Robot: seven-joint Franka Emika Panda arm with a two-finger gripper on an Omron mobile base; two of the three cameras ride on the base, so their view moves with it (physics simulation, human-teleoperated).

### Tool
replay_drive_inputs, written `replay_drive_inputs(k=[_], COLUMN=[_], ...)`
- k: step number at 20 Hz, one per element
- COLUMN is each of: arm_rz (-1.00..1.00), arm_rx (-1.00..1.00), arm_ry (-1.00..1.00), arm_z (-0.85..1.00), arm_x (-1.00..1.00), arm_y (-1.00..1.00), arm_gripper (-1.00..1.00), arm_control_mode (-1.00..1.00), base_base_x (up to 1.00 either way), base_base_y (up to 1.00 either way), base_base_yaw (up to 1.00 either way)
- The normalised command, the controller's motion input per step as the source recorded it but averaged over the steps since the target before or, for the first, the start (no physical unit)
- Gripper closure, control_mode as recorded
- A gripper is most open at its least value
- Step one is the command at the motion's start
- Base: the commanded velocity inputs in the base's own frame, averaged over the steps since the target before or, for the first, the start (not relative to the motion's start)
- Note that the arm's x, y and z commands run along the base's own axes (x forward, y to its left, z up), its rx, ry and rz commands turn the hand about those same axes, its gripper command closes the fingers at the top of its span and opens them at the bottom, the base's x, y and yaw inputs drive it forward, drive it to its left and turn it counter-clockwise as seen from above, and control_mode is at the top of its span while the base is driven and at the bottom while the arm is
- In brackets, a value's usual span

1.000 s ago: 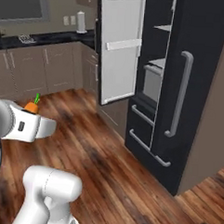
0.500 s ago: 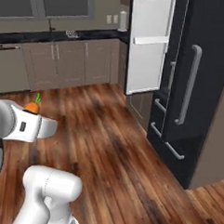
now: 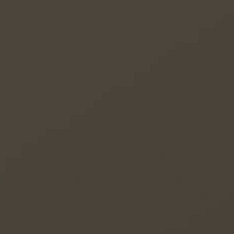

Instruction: Gather the mushroom and carrot from the fridge and place them on a tray on the dining counter. Then gather the chicken drumsticks from the fridge and place them on the other tray.

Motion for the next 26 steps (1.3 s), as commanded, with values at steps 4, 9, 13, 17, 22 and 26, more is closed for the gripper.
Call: replay_drive_inputs(k=[4, 9, 13, 17, 22, 26], arm_rz=[0.00, 0.00, 0.00, 0.00, 0.00, 0.00], arm_rx=[0.00, 0.00, 0.00, 0.00, 0.00, 0.00], arm_ry=[0.00, 0.00, 0.00, 0.00, 0.00, 0.00], arm_z=[0.00, 0.00, 0.00, 0.00, 0.00, 0.00], arm_x=[0.00, 0.00, 0.00, 0.00, 0.00, 0.00], arm_y=[0.00, 0.00, 0.00, 0.00, 0.00, 0.00], arm_gripper=[1.00, 1.00, 1.00, 1.00, 1.00, 1.00], arm_control_mode=[1.00, 1.00, 1.00, 1.00, 1.00, 1.00], base_base_x=[-0.26, -0.12, -0.05, 0.00, 0.00, 0.02], base_base_y=[1.00, 1.00, 1.00, 1.00, 1.00, 0.72], base_base_yaw=[0.01, 0.00, 0.00, 0.00, 0.04, 0.21])
